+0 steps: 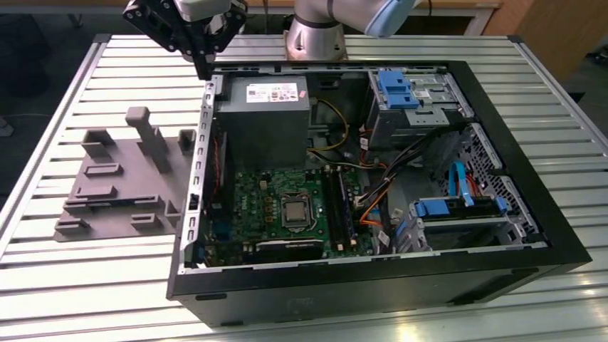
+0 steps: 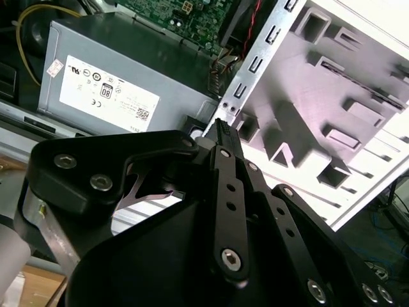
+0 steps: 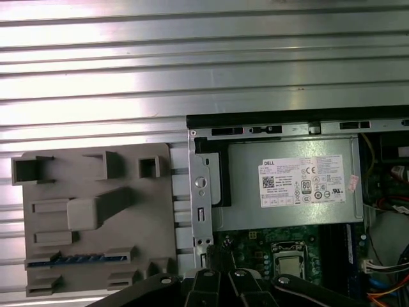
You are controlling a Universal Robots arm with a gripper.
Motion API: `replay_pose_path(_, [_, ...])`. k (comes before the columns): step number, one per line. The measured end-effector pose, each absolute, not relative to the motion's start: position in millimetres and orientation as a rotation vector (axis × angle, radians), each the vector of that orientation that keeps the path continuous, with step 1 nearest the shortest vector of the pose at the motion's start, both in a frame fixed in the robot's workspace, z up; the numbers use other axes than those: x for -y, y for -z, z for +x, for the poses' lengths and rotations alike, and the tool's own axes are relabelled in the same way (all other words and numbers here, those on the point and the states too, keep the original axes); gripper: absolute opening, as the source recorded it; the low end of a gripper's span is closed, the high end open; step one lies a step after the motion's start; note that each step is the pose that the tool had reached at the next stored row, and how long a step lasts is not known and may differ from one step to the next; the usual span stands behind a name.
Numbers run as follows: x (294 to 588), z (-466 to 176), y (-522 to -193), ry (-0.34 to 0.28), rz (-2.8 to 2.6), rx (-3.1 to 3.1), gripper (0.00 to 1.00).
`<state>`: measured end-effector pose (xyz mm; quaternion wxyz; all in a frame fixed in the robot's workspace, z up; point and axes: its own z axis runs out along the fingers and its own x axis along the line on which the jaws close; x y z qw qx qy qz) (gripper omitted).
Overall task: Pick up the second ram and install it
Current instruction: 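Reach for the second ram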
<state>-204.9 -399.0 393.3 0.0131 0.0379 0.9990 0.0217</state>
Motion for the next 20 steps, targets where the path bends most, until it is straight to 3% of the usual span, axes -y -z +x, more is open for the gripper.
replay_pose_path(20, [399.1, -213.3, -393.3, -0.068, 0.118, -3.113, 0.11])
